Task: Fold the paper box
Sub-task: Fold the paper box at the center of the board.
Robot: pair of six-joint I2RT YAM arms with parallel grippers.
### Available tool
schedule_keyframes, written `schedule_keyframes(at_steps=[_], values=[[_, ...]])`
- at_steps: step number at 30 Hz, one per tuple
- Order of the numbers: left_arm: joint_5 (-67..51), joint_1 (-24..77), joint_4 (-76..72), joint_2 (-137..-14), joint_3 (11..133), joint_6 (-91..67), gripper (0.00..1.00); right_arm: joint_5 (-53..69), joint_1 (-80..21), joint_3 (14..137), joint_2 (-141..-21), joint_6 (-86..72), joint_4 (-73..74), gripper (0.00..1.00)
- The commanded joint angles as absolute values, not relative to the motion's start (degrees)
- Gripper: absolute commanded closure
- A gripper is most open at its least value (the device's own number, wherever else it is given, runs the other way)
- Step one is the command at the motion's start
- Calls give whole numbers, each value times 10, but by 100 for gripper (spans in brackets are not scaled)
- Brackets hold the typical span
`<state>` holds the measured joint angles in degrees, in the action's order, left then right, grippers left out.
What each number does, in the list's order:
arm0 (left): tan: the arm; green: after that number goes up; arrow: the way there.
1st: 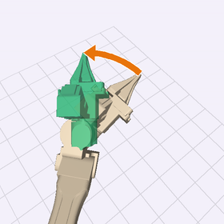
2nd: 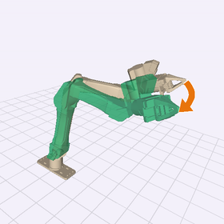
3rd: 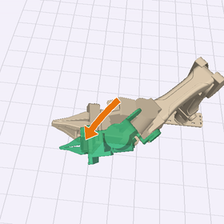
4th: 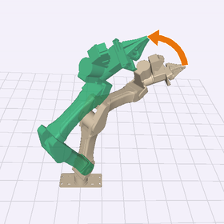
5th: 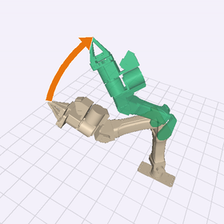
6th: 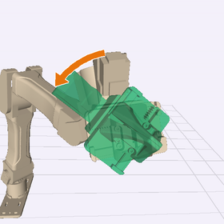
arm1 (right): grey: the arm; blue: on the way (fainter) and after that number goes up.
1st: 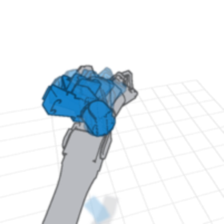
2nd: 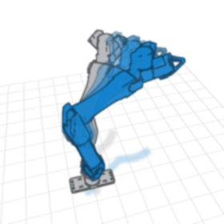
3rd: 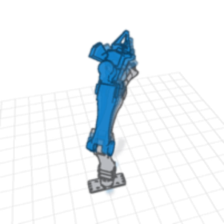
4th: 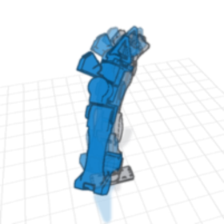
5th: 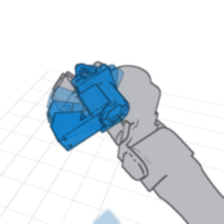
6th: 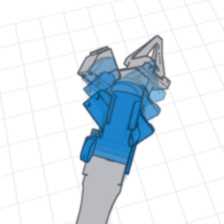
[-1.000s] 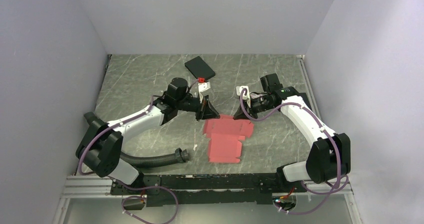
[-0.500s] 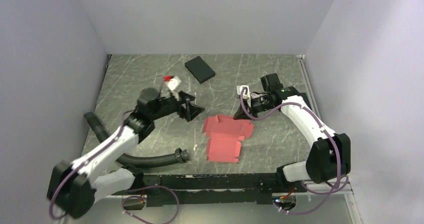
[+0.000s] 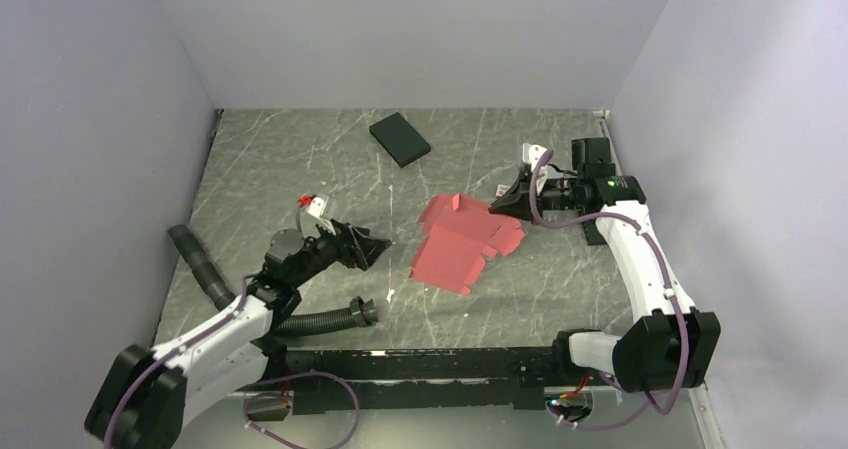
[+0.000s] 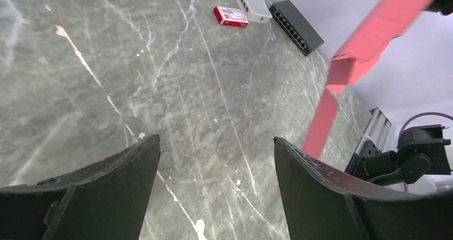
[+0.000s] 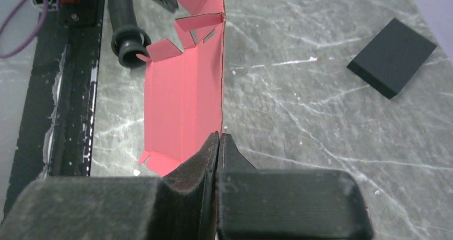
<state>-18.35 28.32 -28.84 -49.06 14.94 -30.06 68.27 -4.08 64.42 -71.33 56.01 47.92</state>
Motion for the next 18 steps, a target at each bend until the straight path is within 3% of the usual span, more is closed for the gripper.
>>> schedule_keyframes(at_steps=[1, 10, 18], values=[[-238, 281, -474, -578, 156, -324, 19, 763, -29, 651, -689, 512, 443, 100], [-311, 279, -621, -701, 194, -349, 19, 782, -28, 643, -692, 532, 454, 100], [-412, 278, -665, -728, 212, -396, 15, 781, -28, 640, -693, 537, 455, 100]])
